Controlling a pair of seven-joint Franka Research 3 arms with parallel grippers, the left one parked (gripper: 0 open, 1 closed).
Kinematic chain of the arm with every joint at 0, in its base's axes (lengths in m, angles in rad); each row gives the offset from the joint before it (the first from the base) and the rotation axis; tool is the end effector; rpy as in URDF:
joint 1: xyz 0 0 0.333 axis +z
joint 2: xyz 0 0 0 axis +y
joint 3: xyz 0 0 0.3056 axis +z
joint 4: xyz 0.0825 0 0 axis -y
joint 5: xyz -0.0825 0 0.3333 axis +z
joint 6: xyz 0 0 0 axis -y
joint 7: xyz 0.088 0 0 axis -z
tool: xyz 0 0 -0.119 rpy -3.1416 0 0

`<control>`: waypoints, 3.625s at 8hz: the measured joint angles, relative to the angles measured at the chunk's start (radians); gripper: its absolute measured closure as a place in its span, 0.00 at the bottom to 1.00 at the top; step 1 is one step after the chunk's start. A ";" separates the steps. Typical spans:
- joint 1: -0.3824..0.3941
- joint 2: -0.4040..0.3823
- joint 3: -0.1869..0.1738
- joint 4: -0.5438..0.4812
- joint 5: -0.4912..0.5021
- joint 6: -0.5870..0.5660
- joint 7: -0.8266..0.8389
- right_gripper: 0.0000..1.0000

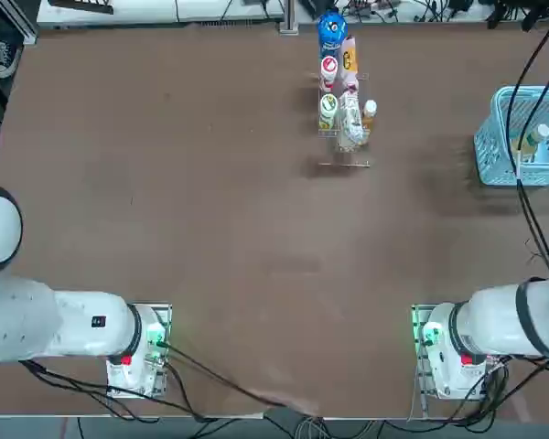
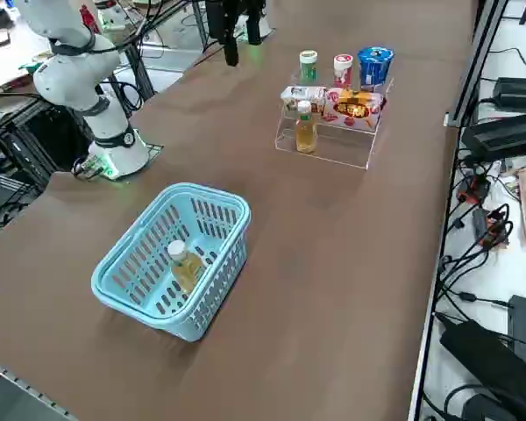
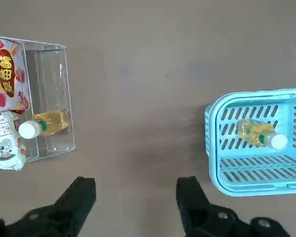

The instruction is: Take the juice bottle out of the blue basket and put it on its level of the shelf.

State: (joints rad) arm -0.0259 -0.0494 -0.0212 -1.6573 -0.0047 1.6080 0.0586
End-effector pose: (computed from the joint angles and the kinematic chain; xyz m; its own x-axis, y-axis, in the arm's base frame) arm 0.4909 -0.0239 0.5934 0.9944 -0.1053 0.0003 -0.1053 -0.9944 0.0036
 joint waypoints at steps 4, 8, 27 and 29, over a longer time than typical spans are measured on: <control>0.000 0.005 0.000 0.013 0.000 -0.002 -0.001 0.00; -0.011 0.041 -0.002 0.013 -0.017 -0.004 -0.001 0.00; -0.496 0.320 -0.013 -0.303 -0.043 0.558 -0.433 0.00; -0.501 0.318 -0.013 -0.304 -0.043 0.559 -0.433 0.01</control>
State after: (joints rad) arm -0.5274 0.2685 -0.0339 -1.9614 -0.0475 2.1671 -0.3745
